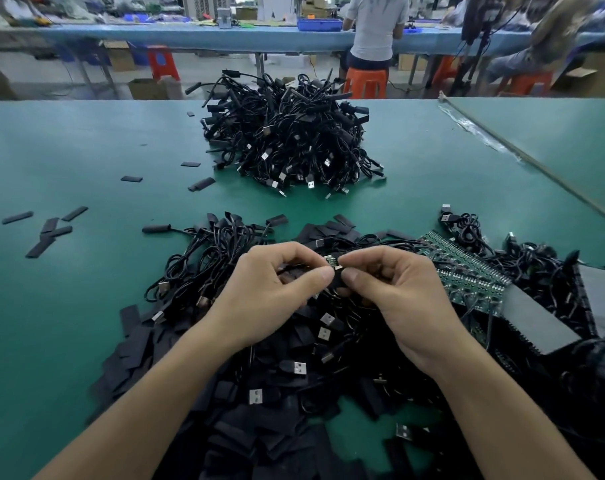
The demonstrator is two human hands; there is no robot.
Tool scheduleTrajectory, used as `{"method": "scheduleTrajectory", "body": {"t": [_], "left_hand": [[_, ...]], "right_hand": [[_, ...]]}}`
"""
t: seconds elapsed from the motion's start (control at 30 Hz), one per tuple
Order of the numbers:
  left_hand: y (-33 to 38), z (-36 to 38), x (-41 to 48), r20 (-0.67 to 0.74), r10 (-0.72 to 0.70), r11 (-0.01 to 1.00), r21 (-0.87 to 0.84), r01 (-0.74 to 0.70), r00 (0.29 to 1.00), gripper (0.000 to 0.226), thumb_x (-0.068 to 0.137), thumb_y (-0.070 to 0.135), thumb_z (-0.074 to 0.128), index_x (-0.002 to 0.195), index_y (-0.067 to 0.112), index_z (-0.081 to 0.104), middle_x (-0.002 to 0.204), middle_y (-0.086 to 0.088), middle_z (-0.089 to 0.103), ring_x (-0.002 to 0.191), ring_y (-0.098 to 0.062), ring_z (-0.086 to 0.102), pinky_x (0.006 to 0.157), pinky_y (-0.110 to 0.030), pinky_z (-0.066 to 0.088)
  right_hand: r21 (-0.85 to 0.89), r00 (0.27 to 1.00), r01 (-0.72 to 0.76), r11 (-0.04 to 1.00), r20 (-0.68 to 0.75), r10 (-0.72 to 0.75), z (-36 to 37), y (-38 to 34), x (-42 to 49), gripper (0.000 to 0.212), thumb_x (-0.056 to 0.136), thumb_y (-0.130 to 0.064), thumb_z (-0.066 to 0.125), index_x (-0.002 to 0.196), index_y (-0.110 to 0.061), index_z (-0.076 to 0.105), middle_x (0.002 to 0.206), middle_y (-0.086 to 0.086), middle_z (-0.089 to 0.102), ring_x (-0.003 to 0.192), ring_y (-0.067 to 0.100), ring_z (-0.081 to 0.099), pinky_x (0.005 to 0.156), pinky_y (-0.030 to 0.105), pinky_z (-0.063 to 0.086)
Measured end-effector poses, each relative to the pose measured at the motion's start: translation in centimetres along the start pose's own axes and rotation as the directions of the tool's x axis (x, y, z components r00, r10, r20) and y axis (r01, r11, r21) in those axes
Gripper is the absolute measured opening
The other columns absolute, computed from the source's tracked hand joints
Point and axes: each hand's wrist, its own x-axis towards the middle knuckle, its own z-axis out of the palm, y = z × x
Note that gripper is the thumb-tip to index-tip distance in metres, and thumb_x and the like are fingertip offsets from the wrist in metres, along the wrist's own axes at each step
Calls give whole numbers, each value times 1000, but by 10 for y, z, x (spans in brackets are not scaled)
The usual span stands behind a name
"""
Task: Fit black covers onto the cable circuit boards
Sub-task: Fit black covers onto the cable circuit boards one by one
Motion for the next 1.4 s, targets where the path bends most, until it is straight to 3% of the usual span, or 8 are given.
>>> {"method": "scheduleTrajectory", "body": {"t": [0.07, 0.2, 0.33, 0.5, 0.67, 0.87, 1.23, 1.4], "left_hand": [[-2, 1, 0, -12, -14, 1000, 23, 14, 1000, 1, 86, 29, 76, 87, 29, 75, 75, 2, 73, 62, -20, 67, 67, -41, 61], [-6, 0, 2, -26, -36, 999, 36, 37, 999, 11, 88, 26, 74, 78, 29, 75, 62, 8, 68, 55, -7, 62, 57, -21, 49], [-4, 3, 2, 14, -83, 996, -37, 83, 996, 10, 82, 33, 71, 80, 23, 75, 67, -6, 70, 57, -12, 60, 58, -34, 51], [-4, 0, 2, -24, -100, 993, -69, 98, 995, 13, 92, 20, 69, 83, 23, 78, 62, 5, 69, 51, -4, 59, 49, -10, 42], [1, -8, 3, -34, -114, 978, -182, 106, 993, 20, 90, 5, 70, 104, 18, 69, 80, -4, 77, 51, -7, 60, 48, -11, 43], [0, -9, 5, -77, -97, 985, -151, 84, 992, 13, 86, 5, 72, 89, 17, 73, 79, -8, 76, 53, -2, 59, 48, -9, 41], [7, -14, 4, -52, -38, 996, -82, 34, 998, 16, 86, 5, 72, 87, 20, 77, 66, 9, 68, 56, 0, 55, 55, -10, 42], [7, -17, 5, -50, -44, 996, -76, 40, 998, 16, 87, 7, 72, 85, 22, 77, 64, 8, 66, 56, -3, 53, 54, -11, 42]], "right_hand": [[-29, 1000, 14, 999, 0, -14, -1, 1, 0, 23, 87, 4, 69, 85, -18, 77, 77, 2, 74, 69, 12, 70, 62, 14, 50], [-127, 999, 53, 991, 16, -51, -2, 4, -1, 20, 86, -5, 74, 98, -20, 77, 87, 0, 76, 78, 15, 73, 71, 20, 55], [-317, 991, 128, 940, 83, -107, 4, 5, -4, 28, 76, -19, 84, 100, -31, 77, 91, -7, 77, 85, 12, 73, 80, 35, 59], [-359, 992, 98, 928, -34, -118, 0, 11, -1, 22, 79, -25, 83, 100, -24, 78, 84, -12, 76, 76, 6, 72, 75, 27, 56], [-162, 996, 61, 985, -61, -72, -2, 8, 0, 8, 84, -20, 78, 89, -25, 78, 73, 2, 74, 62, 10, 67, 56, 16, 48], [23, 997, 30, 999, -70, -28, -1, 3, 1, 14, 83, -9, 75, 95, -17, 77, 73, 5, 74, 65, 10, 66, 55, 16, 49], [-11, 999, 32, 999, -43, -32, -2, 2, -1, 12, 80, -8, 78, 88, -17, 79, 76, 9, 75, 67, 16, 71, 55, 17, 50], [-39, 999, 44, 998, -25, -45, 0, 0, -1, 16, 72, -24, 79, 87, -19, 79, 76, 7, 76, 66, 15, 71, 56, 17, 50]]}}
